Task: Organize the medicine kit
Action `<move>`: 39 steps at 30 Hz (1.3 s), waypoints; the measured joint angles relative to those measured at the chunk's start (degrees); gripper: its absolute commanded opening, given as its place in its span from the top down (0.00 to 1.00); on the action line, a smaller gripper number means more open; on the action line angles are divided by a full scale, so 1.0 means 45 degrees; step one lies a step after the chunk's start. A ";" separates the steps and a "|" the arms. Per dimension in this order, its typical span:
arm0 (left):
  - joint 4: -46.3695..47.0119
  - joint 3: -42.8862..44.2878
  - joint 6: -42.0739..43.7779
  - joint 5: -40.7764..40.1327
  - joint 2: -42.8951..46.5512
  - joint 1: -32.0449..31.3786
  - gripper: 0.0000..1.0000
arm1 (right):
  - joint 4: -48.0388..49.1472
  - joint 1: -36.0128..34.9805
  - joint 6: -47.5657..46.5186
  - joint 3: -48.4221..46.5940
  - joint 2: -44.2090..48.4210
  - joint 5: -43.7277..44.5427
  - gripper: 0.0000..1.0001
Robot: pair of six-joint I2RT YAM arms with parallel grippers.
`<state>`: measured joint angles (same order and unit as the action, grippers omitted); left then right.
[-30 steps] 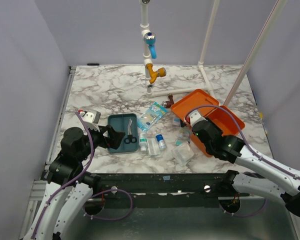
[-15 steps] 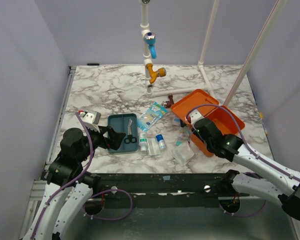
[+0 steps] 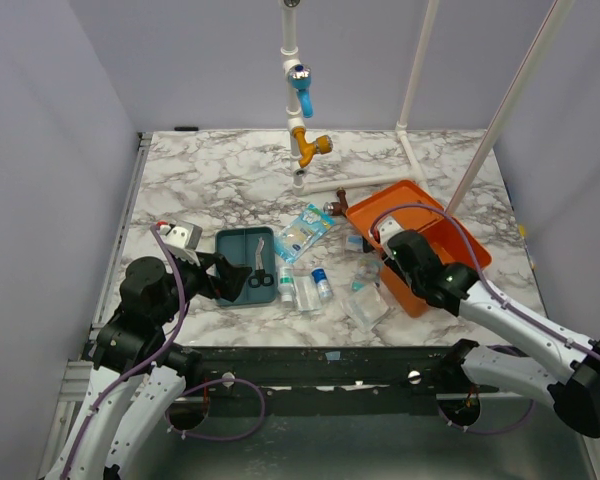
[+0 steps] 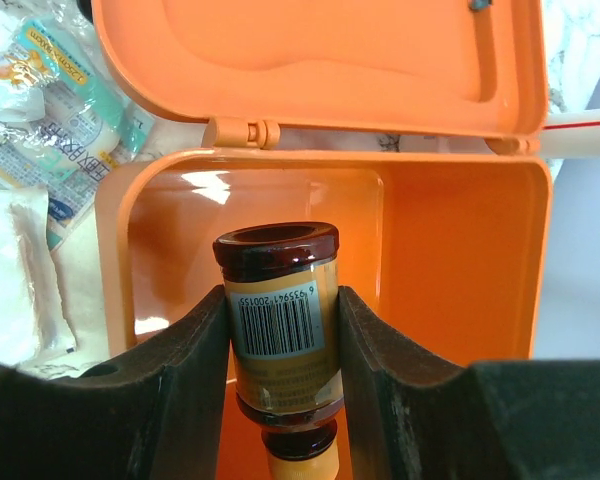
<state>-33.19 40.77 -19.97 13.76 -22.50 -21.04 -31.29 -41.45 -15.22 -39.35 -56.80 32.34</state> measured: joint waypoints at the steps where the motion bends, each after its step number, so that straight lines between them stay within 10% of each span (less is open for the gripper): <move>1: 0.0000 0.0000 0.0000 0.0000 0.0010 -0.0015 0.01 | 0.0049 0.0165 -0.0034 0.0000 -0.0112 -0.0151 0.81; 11: 0.0005 0.0000 -0.0005 0.0063 0.0063 -0.0107 0.01 | 0.0325 0.1331 -0.0204 -0.0005 -0.1681 -0.1443 0.85; 27: 0.0005 0.0000 -0.0010 0.0102 0.0199 -0.0189 0.01 | 0.0136 0.1574 0.0223 -0.1399 -0.2540 -0.1574 0.51; 39: 0.0000 0.0000 -0.0015 0.0102 0.0165 -0.0189 0.01 | -0.0350 0.1574 0.0393 -0.1914 -0.2535 -0.1579 0.45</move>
<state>-33.19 40.77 -20.03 14.22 -21.76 -21.89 -32.86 -34.37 -13.45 -47.97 -68.20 25.23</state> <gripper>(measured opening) 0.985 0.549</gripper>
